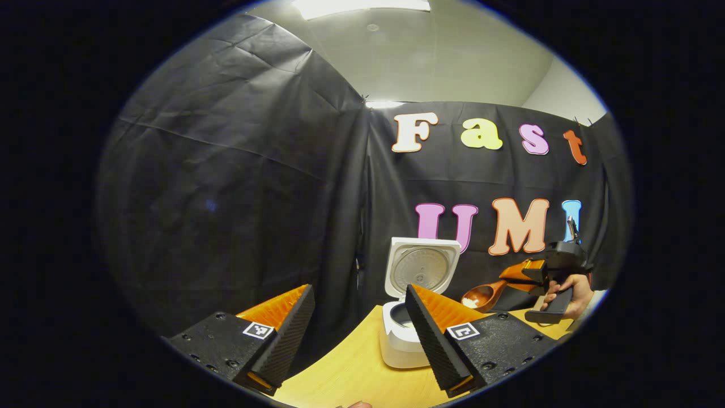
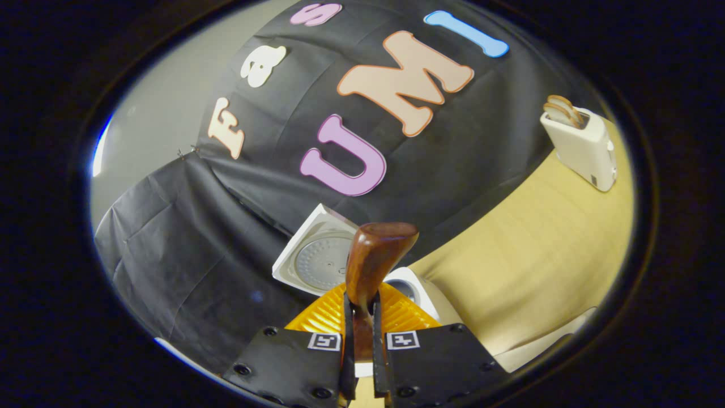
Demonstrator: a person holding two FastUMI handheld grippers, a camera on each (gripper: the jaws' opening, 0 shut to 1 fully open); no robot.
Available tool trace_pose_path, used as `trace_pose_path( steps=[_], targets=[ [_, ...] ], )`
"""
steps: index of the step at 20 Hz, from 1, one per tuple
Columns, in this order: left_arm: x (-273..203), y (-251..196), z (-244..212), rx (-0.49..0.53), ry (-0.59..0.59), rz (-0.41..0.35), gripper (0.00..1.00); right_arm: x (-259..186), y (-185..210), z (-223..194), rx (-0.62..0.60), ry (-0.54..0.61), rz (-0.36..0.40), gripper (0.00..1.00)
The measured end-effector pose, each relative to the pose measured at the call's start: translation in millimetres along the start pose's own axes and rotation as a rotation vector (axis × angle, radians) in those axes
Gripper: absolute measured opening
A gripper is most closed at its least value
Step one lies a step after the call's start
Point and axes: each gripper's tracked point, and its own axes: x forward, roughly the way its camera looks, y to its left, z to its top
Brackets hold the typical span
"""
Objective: Close the left gripper, press the button to open the rice cooker; take a wooden spoon from the chopstick holder with the right hand, scoop a spoonful of rice and pour it into the rice cooker, then put the wooden spoon back into the chopstick holder.
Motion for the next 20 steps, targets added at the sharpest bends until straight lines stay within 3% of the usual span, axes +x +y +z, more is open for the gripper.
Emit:
trace_pose_path(
  steps=[6, 7, 14, 20],
  targets=[
    [-11.2, 39.6, -13.8, -0.001, 0.025, 0.082, 0.95, 63.1, 34.5, -29.0, -0.120, 0.016, 0.027, 0.14],
    [-12.8, 46.0, -17.2, 0.000, 0.031, 0.095, 0.92, 73.4, 36.0, -36.8, -0.146, 0.022, 0.023, 0.14],
    [-18.8, 73.8, -31.9, 0.001, 0.068, 0.159, 0.95, 130.9, 11.4, -99.4, -0.320, 0.098, -0.044, 0.14],
    [-19.2, 77.6, -39.4, -0.007, 0.078, 0.163, 0.95, 140.6, 1.5, -101.9, -0.479, 0.081, -0.082, 0.13]
  ],
)
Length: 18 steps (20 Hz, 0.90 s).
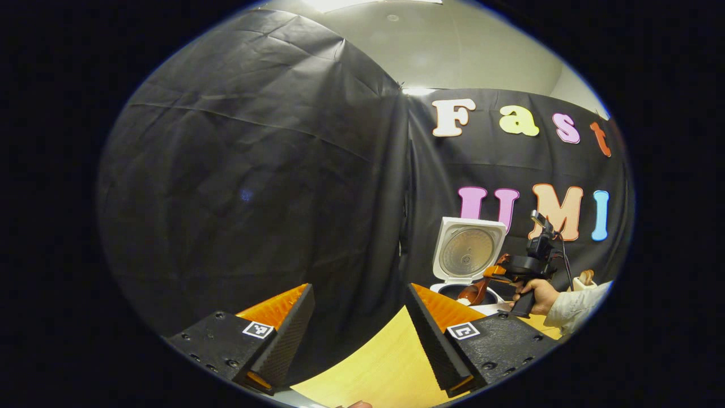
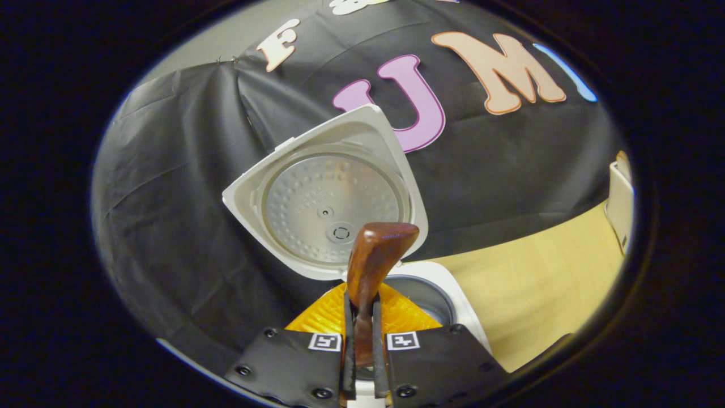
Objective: Close the left gripper, press the button to open the rice cooker; take a wooden spoon from the chopstick holder with the right hand, scoop a spoonful of rice and pour it into the rice cooker, then put the wooden spoon back into the chopstick holder.
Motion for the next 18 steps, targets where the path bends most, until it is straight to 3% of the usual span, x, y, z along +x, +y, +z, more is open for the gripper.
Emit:
trace_pose_path(
  steps=[7, 18],
  targets=[
    [1.8, -11.6, -1.9, -0.016, -0.006, -0.030, 0.92, -11.7, 6.2, 11.3, -0.312, -0.046, -0.011, 0.13],
    [7.5, -19.3, -0.1, -0.036, -0.020, -0.062, 0.92, -42.1, 56.5, 34.0, -0.944, -0.272, 0.002, 0.13]
  ],
)
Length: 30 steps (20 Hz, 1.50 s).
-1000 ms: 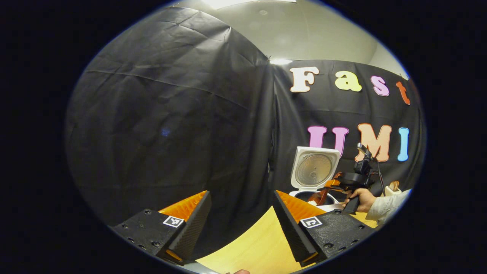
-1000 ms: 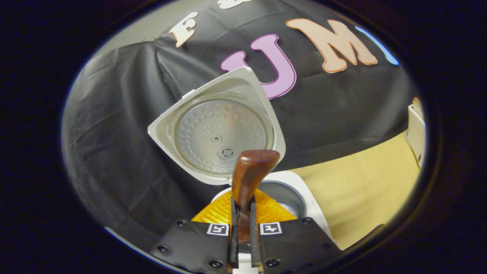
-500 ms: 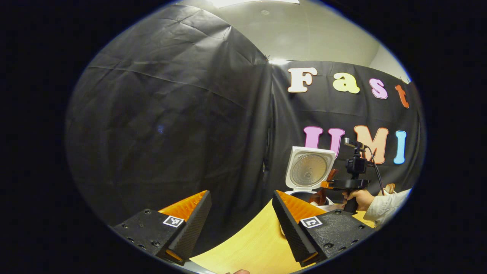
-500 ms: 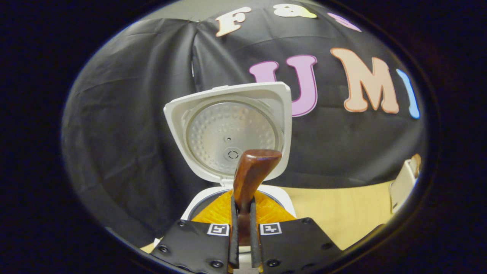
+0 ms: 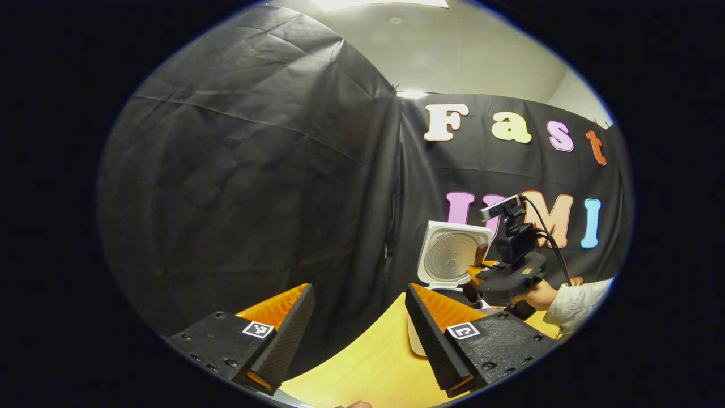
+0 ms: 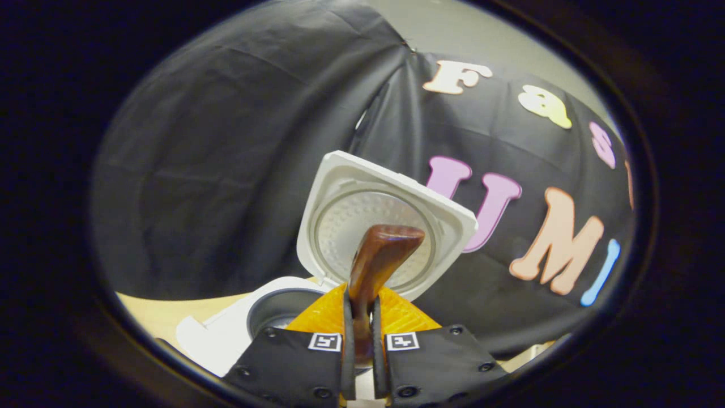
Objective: Close the left gripper, press the button to open the rice cooker; take a wooden spoon from the chopstick holder with the right hand, scoop a spoonful of rice and pour it into the rice cooker, then put the wooden spoon back into the chopstick holder.
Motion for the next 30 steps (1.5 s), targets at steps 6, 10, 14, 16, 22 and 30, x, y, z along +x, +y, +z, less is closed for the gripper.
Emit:
trace_pose_path(
  steps=[6, 10, 14, 16, 22, 30],
  targets=[
    [4.1, 0.4, 2.5, -0.009, -0.012, -0.001, 0.92, -18.1, 7.4, 29.0, -0.220, -0.120, -0.004, 0.14],
    [10.3, -4.3, 8.4, 0.006, -0.027, -0.011, 0.92, -8.2, -2.1, 13.8, 0.042, -0.018, 0.033, 0.14],
    [25.7, -17.8, 13.9, 0.014, -0.040, -0.040, 0.94, -16.0, -40.2, 11.3, 0.503, 0.078, 0.058, 0.15],
    [37.7, -31.4, 18.3, 0.005, -0.044, -0.071, 0.92, -22.7, -58.4, 11.6, 0.717, 0.101, 0.073, 0.15],
    [87.6, -82.1, 38.0, 0.011, -0.067, -0.178, 0.92, -54.4, -111.3, -4.0, 1.091, 0.118, 0.077, 0.15],
    [180.9, -170.7, 65.1, 0.025, -0.051, -0.324, 0.92, -170.4, -199.2, -53.7, 1.186, 0.107, -0.066, 0.17]
  ],
)
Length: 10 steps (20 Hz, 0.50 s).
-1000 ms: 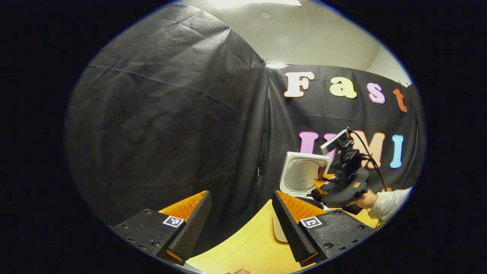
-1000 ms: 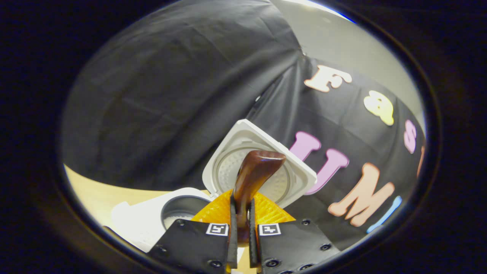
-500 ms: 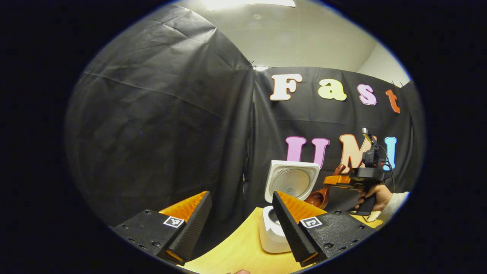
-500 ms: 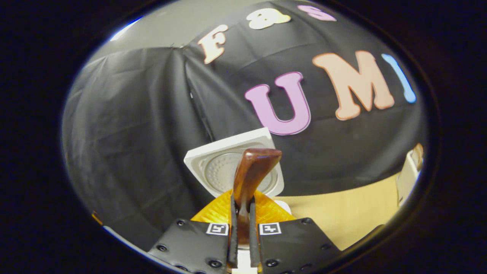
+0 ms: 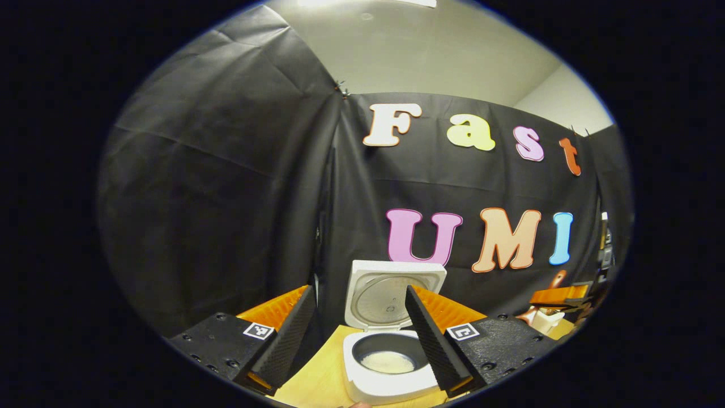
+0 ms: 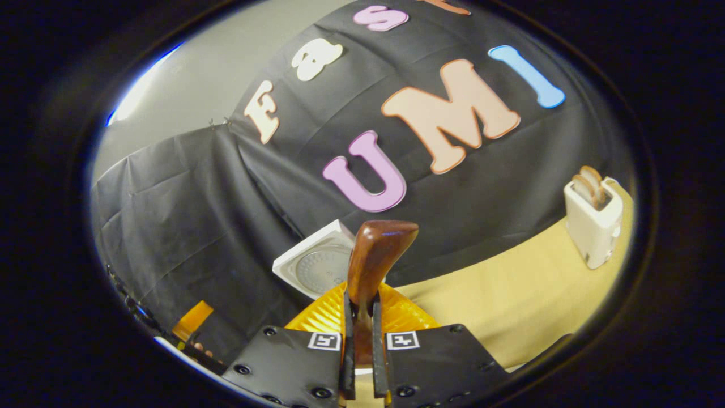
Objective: Close the left gripper, press the button to open the rice cooker; take a wooden spoon from the chopstick holder with the right hand, scoop a spoonful of rice and pour it into the rice cooker, then put the wooden spoon back into the chopstick holder.
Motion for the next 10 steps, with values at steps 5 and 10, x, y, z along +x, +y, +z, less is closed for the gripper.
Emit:
trace_pose_path(
  steps=[5, 10],
  targets=[
    [74.9, -43.1, 9.6, 0.039, -0.017, -0.082, 0.92, -57.7, -65.4, 20.0, 0.033, -0.053, -0.120, 0.17],
    [137.7, -64.3, -1.5, 0.071, 0.004, -0.097, 0.91, -115.5, -117.8, 17.6, 0.056, -0.085, -0.235, 0.17]
  ],
)
